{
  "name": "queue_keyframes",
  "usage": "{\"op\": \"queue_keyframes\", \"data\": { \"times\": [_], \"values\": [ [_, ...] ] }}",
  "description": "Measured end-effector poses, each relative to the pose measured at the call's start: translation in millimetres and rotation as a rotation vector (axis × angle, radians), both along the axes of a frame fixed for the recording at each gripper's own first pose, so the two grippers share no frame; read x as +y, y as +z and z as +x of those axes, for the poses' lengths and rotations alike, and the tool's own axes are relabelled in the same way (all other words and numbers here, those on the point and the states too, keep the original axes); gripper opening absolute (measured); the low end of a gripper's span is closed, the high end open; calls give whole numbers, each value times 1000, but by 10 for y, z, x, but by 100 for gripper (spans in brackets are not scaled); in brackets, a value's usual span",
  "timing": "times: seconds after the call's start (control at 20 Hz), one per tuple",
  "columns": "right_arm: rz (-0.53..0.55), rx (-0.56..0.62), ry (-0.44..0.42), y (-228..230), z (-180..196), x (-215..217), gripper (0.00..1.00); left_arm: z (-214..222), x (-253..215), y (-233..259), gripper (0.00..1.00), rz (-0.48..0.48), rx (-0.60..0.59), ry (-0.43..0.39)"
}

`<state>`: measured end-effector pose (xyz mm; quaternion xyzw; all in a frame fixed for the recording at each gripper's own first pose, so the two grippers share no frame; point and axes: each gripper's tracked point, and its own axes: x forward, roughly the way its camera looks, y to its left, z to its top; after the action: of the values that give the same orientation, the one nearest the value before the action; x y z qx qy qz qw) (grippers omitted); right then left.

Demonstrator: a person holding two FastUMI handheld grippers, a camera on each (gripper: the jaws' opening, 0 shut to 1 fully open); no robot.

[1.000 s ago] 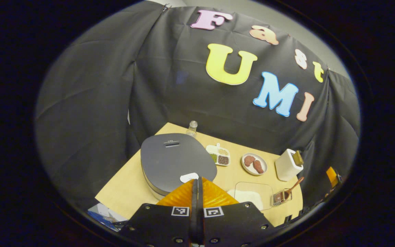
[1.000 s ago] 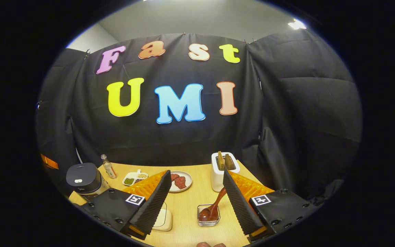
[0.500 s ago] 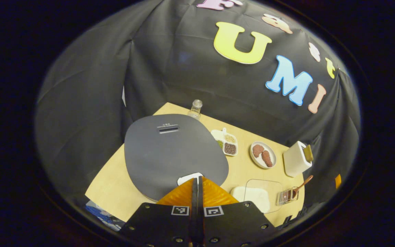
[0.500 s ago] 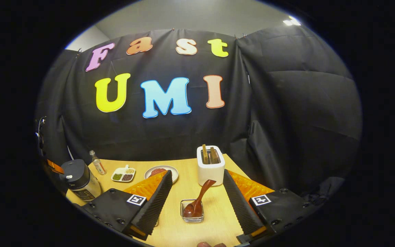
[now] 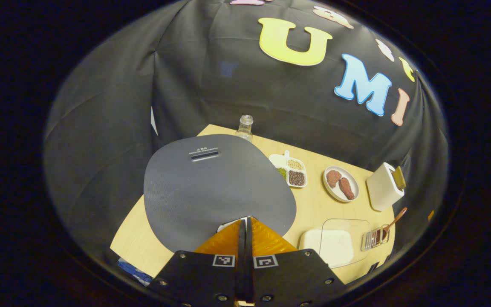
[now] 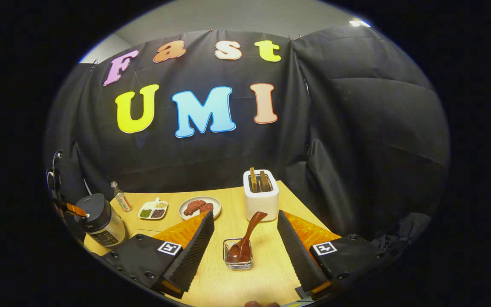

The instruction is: Close the left gripper, press the button to open the rice cooker; take a wooden spoon from the chopstick holder with the right hand, scoop a spoonful of rice and pour it into the rice cooker, then put the wooden spoon back into the chopstick holder.

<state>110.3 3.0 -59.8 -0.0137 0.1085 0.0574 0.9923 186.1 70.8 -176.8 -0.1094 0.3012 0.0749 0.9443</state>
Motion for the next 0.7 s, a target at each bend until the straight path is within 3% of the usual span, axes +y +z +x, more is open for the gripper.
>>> {"op": "queue_keyframes", "data": {
  "times": [0.2, 0.45, 0.7],
  "values": [
    [-4, -19, 8, -16, 22, 2, 95, -43, 9, -90, 2, -49, 0, 21],
    [-26, 26, 44, -179, 70, 127, 95, -62, -3, -136, 2, -201, -16, 16],
    [-42, 48, 89, -208, 41, 284, 95, -46, 13, -167, 0, -256, -59, 39]
  ]
}}
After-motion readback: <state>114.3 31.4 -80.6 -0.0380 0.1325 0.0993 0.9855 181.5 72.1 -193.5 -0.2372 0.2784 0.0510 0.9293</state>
